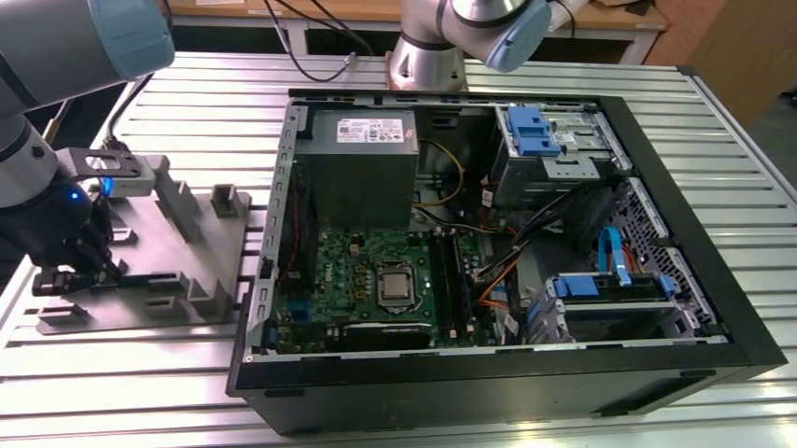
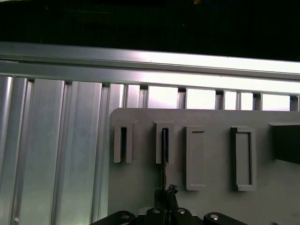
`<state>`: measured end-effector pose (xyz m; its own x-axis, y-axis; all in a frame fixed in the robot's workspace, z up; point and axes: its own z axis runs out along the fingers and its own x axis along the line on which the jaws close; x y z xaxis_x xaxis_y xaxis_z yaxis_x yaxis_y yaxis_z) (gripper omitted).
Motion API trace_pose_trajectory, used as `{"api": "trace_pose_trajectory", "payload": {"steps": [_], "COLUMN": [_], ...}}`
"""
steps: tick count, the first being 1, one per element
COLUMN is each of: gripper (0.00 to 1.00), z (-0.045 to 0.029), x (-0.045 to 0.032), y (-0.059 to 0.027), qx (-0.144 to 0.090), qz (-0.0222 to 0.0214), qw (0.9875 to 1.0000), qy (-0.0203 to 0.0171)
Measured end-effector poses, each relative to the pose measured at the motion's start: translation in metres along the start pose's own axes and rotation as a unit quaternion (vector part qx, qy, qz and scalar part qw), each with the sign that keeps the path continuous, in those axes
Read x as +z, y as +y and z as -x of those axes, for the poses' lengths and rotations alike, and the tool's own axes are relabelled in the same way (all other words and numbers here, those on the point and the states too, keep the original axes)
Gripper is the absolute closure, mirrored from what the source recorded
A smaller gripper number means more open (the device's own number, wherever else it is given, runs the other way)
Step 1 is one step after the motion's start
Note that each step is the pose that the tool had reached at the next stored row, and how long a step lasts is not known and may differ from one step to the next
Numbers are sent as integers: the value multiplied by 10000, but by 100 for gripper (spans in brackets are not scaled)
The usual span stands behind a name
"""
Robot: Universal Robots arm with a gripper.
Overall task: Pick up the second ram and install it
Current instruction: 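Pick up the second ram and move it above second insertion slot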
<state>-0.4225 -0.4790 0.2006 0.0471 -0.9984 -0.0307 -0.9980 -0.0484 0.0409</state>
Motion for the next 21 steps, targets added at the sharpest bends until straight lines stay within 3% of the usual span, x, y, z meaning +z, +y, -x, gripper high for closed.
{"api": "trace_pose_trajectory", "payload": {"steps": [21], "gripper": [89], "z": [0], "x": [-1], "y": [0], "qx": [122], "qz": [-4], "qw": [9999], "qy": [-5]}}
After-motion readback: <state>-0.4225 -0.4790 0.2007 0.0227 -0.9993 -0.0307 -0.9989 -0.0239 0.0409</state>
